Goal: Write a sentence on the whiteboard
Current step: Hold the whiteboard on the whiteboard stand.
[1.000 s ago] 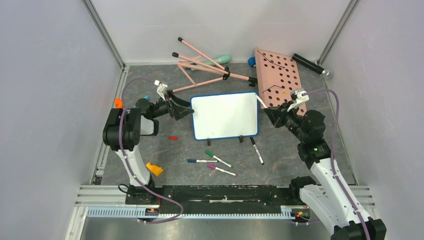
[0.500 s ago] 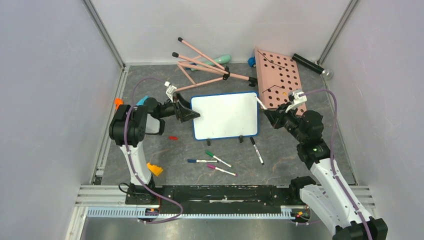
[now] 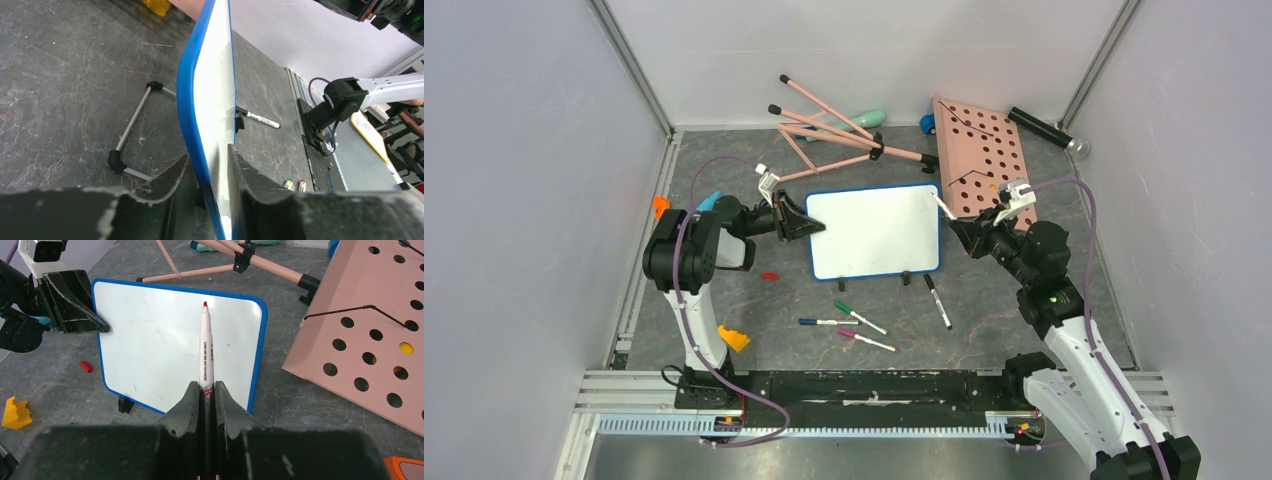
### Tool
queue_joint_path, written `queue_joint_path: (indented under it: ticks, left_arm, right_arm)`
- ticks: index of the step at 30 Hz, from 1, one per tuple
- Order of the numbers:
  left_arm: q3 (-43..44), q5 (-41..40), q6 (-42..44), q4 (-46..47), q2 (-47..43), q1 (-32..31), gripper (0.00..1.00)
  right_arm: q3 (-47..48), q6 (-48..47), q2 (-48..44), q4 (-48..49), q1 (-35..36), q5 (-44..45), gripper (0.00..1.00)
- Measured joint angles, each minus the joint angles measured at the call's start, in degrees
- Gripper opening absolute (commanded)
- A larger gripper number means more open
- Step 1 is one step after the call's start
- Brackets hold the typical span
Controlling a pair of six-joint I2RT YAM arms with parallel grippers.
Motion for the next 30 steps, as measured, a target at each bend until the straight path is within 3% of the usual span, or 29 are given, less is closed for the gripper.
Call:
queue_joint_path:
  ticks: [3, 10, 23, 30]
  left_arm:
    - [0.00, 0.07, 0.85, 0.04, 0.00, -0.37, 0.30]
    - [-0.11, 0.72, 0.37, 0.04, 0.00, -0.79, 0.02]
    - [1.64, 2.32, -1.31, 0.07, 0.55, -1.66, 0.02]
    - [2.78, 2.12, -3.48, 0.00, 2.14, -1.40, 0.02]
  right_arm:
    - [0.00, -0.11, 0.00, -0.02, 0.04, 0.02, 0.01]
    - [0.00, -0.15, -0.07, -0.24, 0.04, 0.02, 0.01]
    - [0.02, -0.15, -0.04, -0.39, 0.44, 0.00, 0.00]
    - [2.03, -0.13, 2.97, -1.40, 4.76, 1.60, 0.00]
